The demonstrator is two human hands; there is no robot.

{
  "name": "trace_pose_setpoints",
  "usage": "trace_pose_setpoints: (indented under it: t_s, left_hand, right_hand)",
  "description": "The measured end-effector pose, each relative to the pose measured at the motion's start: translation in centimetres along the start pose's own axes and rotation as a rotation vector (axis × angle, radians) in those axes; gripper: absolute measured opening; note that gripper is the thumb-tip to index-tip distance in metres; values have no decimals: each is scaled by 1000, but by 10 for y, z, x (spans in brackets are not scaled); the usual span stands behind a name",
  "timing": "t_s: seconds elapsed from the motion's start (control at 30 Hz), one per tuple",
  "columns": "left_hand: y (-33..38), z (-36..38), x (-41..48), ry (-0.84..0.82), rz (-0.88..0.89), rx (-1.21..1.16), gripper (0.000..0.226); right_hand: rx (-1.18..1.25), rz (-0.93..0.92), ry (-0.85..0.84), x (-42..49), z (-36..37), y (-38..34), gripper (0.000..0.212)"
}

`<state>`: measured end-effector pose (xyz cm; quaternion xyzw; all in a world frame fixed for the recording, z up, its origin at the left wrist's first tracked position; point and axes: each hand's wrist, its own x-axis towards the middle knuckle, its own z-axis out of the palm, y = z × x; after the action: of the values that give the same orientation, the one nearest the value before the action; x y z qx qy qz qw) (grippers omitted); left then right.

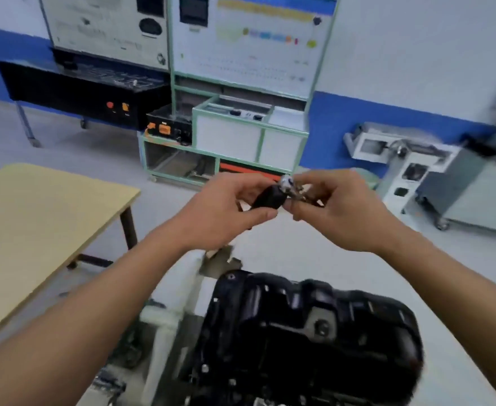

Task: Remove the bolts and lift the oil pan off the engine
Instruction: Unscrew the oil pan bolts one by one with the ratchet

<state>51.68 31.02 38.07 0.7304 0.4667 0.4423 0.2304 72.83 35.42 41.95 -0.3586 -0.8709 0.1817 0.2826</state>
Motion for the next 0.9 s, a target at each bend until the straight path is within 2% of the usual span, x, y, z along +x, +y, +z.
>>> trace_pose_setpoints:
  t_s: [0.13,0.23,0.37,0.5,0.67,0.9]
  left_hand:
    - [65,123,35,-56,96,-159,34]
    - [96,189,47,-86,94,-254,31]
    - [116,238,54,-94,93,-365,27]
    - [113,269,51,-149,39,-382,27]
    - [95,293,34,-258,0,-238,28]
    - [78,310,27,-184,-40,-29,28]
  right_hand:
    - [-209,46,45,-88,-101,49,35]
    - [-323,52,14,-130,-144,67,30]
    - [-343,39,52,-155,-172,81,26]
    - [-437,89,29,-171,-172,102,26]
    - [-434,182,10,-200,-145,129,26]
    - [-375,263,22,-210,-110,153,24]
